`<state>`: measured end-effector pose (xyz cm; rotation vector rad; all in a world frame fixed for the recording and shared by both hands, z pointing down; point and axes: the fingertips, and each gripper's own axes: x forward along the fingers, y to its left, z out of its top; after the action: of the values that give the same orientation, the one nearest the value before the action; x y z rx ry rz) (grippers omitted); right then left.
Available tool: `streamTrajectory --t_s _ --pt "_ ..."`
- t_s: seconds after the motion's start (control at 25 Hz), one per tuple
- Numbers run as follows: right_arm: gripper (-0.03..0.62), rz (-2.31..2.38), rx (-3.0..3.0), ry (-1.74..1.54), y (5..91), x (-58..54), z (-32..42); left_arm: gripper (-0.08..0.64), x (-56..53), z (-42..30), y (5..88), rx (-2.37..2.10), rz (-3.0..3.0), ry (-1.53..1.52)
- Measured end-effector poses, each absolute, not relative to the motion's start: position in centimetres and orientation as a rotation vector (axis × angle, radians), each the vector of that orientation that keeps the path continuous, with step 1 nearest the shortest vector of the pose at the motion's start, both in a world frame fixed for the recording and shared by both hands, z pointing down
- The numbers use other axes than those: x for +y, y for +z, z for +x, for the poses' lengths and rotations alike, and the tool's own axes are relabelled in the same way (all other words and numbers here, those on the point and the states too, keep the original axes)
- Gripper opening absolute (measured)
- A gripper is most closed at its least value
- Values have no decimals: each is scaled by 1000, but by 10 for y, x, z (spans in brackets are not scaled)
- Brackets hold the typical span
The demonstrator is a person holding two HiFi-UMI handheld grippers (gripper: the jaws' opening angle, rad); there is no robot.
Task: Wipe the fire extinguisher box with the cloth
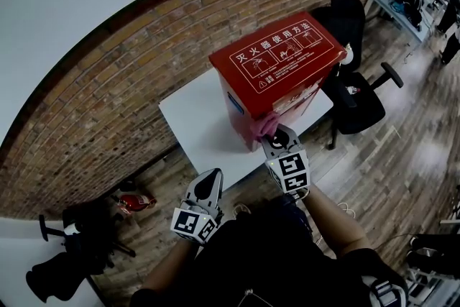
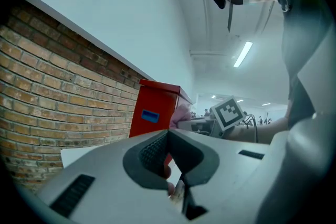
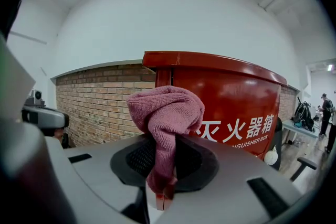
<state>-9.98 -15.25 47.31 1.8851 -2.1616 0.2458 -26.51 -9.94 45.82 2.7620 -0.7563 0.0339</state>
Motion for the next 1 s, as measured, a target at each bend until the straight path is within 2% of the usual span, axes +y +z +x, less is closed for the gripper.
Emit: streamTrajectory --t_s 1.0 --pt "84 1836 -2161 365 535 -152 -100 23 -109 -260 475 -761 2726 103"
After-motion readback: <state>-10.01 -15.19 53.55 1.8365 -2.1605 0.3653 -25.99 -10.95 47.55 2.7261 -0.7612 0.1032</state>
